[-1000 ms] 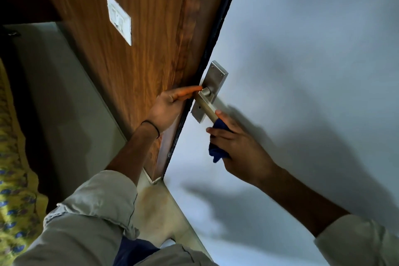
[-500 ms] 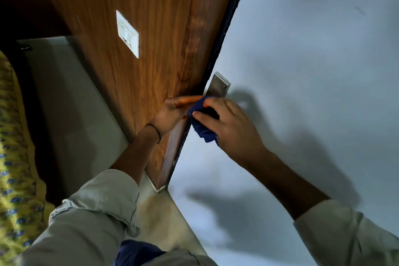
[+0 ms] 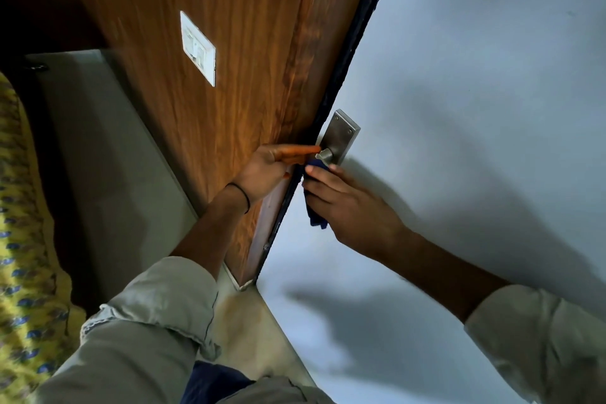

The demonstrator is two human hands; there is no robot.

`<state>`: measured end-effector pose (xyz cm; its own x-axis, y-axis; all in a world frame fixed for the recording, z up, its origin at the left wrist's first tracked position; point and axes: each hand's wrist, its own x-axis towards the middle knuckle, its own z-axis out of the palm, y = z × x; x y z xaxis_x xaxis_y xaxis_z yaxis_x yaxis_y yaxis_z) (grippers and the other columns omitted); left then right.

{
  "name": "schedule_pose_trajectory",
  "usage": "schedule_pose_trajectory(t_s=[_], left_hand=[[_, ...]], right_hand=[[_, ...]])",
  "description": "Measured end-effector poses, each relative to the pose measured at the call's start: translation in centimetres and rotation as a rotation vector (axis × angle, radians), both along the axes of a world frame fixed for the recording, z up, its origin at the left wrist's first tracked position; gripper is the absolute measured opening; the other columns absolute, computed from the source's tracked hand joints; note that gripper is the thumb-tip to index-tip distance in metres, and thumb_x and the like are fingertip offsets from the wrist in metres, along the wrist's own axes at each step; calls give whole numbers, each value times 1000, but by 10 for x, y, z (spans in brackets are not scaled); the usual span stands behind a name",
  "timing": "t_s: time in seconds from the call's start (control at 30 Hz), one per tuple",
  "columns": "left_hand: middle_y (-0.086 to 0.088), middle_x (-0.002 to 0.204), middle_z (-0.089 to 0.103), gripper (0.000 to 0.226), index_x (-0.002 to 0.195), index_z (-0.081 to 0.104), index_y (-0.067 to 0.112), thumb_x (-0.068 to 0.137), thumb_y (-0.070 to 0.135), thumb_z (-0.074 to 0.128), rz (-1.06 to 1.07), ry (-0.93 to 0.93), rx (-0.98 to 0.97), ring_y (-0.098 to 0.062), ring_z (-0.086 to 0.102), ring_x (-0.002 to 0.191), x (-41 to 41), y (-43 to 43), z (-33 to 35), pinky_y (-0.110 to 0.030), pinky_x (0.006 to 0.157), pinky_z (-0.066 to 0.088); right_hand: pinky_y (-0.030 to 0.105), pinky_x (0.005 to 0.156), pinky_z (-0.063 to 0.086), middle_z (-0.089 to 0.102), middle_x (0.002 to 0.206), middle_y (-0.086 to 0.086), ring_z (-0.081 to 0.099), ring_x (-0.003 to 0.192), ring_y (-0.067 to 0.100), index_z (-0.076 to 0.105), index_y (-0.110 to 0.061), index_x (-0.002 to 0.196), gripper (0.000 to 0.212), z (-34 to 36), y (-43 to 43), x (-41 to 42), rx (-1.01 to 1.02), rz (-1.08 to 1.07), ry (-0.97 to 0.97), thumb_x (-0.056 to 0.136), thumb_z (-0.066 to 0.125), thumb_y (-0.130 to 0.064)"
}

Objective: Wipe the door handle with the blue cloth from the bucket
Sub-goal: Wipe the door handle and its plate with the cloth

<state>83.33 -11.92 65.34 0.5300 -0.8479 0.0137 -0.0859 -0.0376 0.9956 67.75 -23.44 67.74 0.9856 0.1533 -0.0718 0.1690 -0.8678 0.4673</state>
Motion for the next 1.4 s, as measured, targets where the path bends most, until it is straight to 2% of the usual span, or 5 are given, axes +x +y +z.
schedule_pose_trajectory(t_s=[0.8, 1.1, 1.17, 1.23, 1.4], left_hand=[[9, 126, 58, 69, 130, 57, 8, 79, -27, 27, 7, -68, -16, 23, 55, 104, -2, -2, -5, 0, 82, 44], [8, 130, 60, 69, 121, 62, 30, 86, -20, 31, 84, -41, 11, 23, 56, 99, -3, -5, -10, -15, 77, 52], [8, 128, 61, 68, 123, 63, 23, 85, -21, 30, 95, -28, 10, 22, 57, 98, -5, -6, -9, -9, 77, 52], [7, 126, 61, 66, 126, 63, 17, 84, -22, 29, 108, -24, 14, 23, 57, 99, -7, -7, -8, -4, 79, 50], [2, 130, 63, 66, 128, 63, 14, 84, -22, 28, 154, 1, 15, 17, 58, 103, -11, -9, -8, -2, 81, 48]], right_hand=[[44, 118, 26, 72, 104, -1, 53, 132, 24, 75, -13, 84, 28, -8, -9, -3, 257, 105, -164, 76, 49, -17], [43, 117, 32, 63, 60, -1, 64, 62, 21, 68, -13, 63, 21, -15, 8, -76, 747, -177, -315, 72, 48, -8], [40, 86, 54, 67, 54, 9, 64, 47, 26, 73, -10, 72, 32, 3, 20, -86, 1234, -423, -398, 75, 44, 2], [29, 44, 43, 63, 50, 24, 57, 35, 35, 75, -2, 85, 38, 26, 30, -90, 1675, -508, -498, 84, 41, 15], [23, 38, 40, 73, 75, 11, 54, 34, 34, 72, -11, 106, 45, 32, 30, -69, 1695, -565, -846, 85, 39, 12]])
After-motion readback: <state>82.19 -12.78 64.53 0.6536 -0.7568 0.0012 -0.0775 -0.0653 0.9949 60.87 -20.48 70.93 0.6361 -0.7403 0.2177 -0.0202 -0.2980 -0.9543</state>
